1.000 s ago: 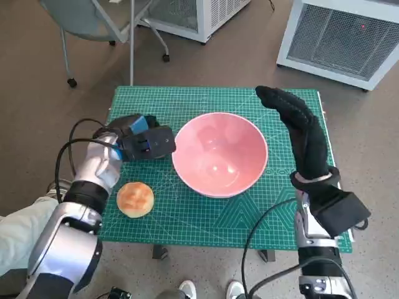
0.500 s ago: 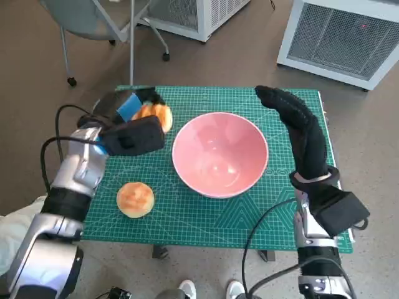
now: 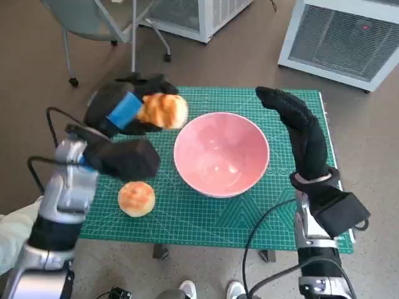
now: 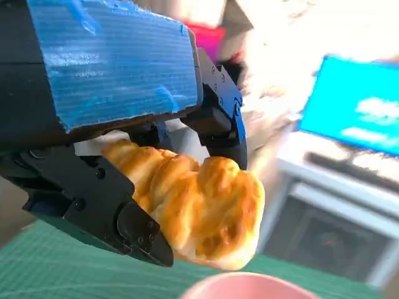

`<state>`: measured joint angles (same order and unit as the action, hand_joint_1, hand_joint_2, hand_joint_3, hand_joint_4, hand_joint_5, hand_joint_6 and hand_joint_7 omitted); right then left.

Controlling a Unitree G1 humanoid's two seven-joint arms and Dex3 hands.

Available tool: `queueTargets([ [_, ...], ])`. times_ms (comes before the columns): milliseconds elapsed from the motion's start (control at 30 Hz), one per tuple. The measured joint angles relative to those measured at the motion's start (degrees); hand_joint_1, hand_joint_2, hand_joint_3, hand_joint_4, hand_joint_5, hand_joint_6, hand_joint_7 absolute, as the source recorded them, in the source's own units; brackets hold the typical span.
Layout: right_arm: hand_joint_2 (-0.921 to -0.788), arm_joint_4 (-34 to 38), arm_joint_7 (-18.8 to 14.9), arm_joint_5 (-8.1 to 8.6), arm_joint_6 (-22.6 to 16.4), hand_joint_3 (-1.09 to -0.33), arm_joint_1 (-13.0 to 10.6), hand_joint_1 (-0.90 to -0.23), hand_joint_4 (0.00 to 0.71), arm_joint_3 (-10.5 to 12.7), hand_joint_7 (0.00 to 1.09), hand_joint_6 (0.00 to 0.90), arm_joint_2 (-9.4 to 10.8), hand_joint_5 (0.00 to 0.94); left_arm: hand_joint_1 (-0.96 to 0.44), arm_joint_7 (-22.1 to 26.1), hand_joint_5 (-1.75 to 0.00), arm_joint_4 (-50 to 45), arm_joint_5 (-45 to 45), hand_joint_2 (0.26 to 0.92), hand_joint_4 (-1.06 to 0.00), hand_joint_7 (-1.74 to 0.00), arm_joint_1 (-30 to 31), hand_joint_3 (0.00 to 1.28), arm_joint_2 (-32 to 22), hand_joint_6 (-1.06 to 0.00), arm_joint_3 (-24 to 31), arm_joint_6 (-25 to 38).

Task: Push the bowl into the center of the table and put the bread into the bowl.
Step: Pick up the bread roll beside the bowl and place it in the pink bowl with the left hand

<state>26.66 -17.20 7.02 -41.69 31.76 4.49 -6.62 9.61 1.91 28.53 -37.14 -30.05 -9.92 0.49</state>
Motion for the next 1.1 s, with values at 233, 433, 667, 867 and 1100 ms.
queueTargets([
  [233,-0.921,0.02,0.00,-0.01,-0.06,-0.801,-0.02,-0.711,0.200,0.00,0.55,-0.001,0.19,0.001,0.00,0.44,-1.12,-1.78,0.56,0.902,-0.80,-0.98,0.65,0.02,2.69,-0.72,-3.19,-3.68],
  [433,-0.921,0.06,0.00,0.00,-0.21,-0.801,-0.07,-0.708,0.200,0.03,0.55,-0.001,0.19,0.001,0.00,1.42,-1.05,0.82,1.25,0.905,-0.81,-1.08,0.41,0.02,4.70,-0.68,-6.67,-7.28],
  [667,-0.921,0.05,0.05,-0.01,-0.28,-0.802,-0.46,-0.707,0.199,0.06,0.55,-0.001,0.21,0.001,0.00,2.57,-1.06,8.10,2.24,0.919,-0.77,-1.15,-1.25,0.02,7.11,-0.65,-9.88,-10.42],
  [867,-0.921,0.02,0.24,-0.01,-0.28,-0.803,-0.78,-0.707,0.199,0.04,0.55,-0.001,0.26,0.000,0.00,3.40,-1.07,13.03,3.18,0.920,-0.76,-1.19,-2.71,0.04,8.43,-0.63,-11.65,-11.22],
  [1100,-0.921,0.02,0.55,-0.02,-0.28,-0.803,-1.00,-0.706,0.199,0.04,0.55,-0.001,0.29,0.000,0.02,4.57,-1.06,15.12,3.18,0.905,-0.58,-1.15,-2.80,0.10,9.19,-0.54,-12.01,-11.26],
])
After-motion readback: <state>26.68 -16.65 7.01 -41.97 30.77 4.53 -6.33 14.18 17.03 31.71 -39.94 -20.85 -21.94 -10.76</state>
